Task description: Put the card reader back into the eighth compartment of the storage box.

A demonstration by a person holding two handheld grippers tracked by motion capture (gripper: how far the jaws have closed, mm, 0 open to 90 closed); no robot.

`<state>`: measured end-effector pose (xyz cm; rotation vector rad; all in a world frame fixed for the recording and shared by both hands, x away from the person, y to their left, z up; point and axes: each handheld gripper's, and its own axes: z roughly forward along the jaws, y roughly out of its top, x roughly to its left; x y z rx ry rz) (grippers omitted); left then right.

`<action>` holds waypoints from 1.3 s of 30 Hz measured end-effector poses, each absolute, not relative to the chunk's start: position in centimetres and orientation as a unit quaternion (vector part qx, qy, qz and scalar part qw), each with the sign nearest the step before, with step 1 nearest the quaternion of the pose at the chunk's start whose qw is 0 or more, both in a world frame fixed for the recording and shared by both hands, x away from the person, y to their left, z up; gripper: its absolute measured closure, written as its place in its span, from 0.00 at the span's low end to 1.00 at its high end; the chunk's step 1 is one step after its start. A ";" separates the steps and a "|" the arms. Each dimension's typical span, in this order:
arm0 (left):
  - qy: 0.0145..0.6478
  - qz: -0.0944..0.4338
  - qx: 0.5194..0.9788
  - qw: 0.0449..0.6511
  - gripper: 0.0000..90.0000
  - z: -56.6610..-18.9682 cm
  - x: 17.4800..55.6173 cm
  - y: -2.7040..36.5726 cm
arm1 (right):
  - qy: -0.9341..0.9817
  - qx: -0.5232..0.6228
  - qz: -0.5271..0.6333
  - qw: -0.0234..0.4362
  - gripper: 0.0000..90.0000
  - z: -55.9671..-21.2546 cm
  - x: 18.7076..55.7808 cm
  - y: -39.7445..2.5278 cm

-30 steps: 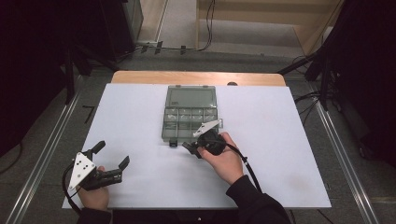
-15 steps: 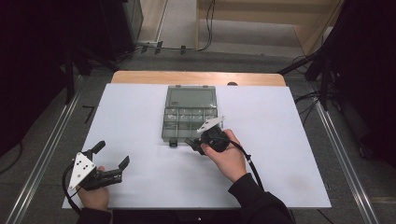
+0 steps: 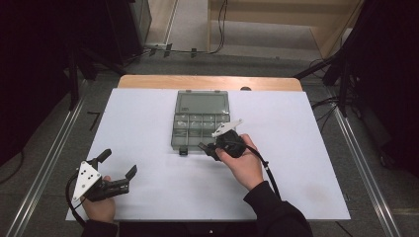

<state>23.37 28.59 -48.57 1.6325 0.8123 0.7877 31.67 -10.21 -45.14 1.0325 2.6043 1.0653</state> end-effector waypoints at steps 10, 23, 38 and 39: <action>0.343 0.332 0.688 0.546 0.03 -48.6 23.4 28.6 | 0.863 0.350 0.356 0.079 0.78 -44.8 31.9 -10.7; 0.342 0.332 0.689 0.546 0.03 -48.6 23.4 28.6 | 0.857 0.362 0.357 0.085 0.78 -44.7 32.3 -11.4; 0.343 0.332 0.688 0.546 0.03 -48.6 23.4 28.6 | 0.851 0.372 0.359 0.093 0.78 -44.5 32.9 -12.2; 0.343 0.332 0.688 0.546 0.03 -48.6 23.4 28.6 | 0.851 0.372 0.358 0.093 0.78 -44.5 33.0 -12.3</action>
